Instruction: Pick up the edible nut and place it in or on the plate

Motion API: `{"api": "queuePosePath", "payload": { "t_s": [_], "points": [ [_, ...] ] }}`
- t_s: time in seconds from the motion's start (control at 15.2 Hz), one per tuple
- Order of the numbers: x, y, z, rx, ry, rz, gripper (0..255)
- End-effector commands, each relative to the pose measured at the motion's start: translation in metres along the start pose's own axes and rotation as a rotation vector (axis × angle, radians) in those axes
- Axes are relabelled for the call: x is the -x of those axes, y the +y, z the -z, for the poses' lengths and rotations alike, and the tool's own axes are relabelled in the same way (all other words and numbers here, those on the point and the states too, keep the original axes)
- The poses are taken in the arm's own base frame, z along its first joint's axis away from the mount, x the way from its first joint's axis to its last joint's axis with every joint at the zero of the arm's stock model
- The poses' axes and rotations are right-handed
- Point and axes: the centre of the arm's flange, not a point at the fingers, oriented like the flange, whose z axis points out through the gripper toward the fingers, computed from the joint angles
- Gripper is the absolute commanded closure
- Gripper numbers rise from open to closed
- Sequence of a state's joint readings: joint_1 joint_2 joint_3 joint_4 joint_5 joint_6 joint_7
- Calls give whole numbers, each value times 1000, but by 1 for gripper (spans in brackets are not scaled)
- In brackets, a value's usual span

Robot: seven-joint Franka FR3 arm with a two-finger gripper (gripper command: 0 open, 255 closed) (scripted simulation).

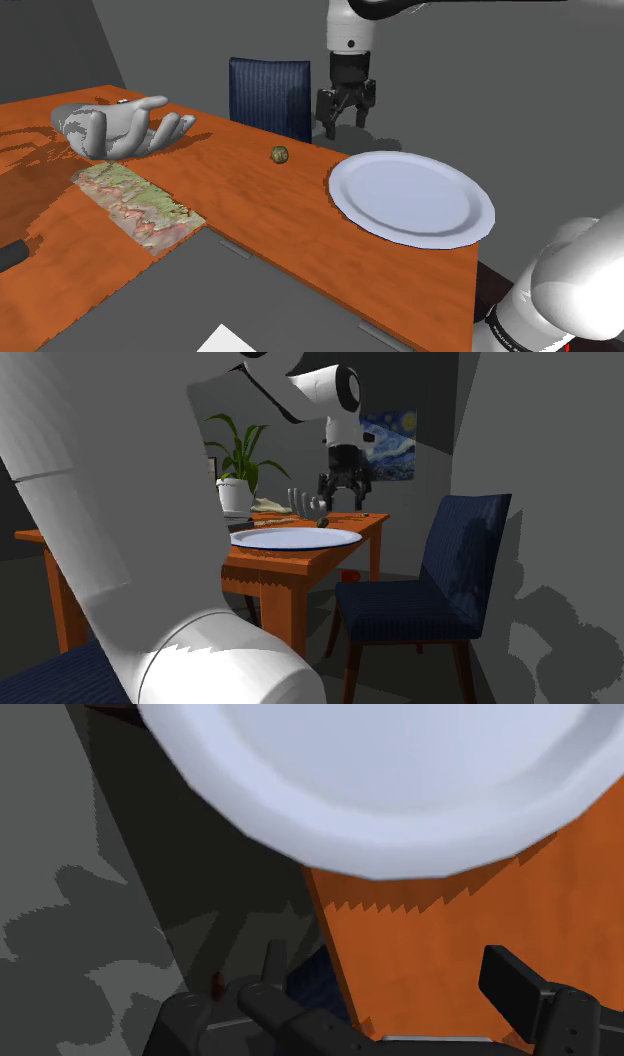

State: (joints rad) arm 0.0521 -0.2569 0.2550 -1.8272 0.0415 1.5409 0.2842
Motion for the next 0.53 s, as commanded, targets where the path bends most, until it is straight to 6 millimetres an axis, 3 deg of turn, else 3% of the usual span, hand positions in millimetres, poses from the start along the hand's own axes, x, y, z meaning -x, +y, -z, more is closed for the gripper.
{"api": "queuePosePath", "payload": {
  "t_s": [0.0, 0.46],
  "points": [
    [-16, -24, 2, 4, -27, 15, 0],
    [-76, -107, 2, 19, -118, 68, 0]
  ]
}}
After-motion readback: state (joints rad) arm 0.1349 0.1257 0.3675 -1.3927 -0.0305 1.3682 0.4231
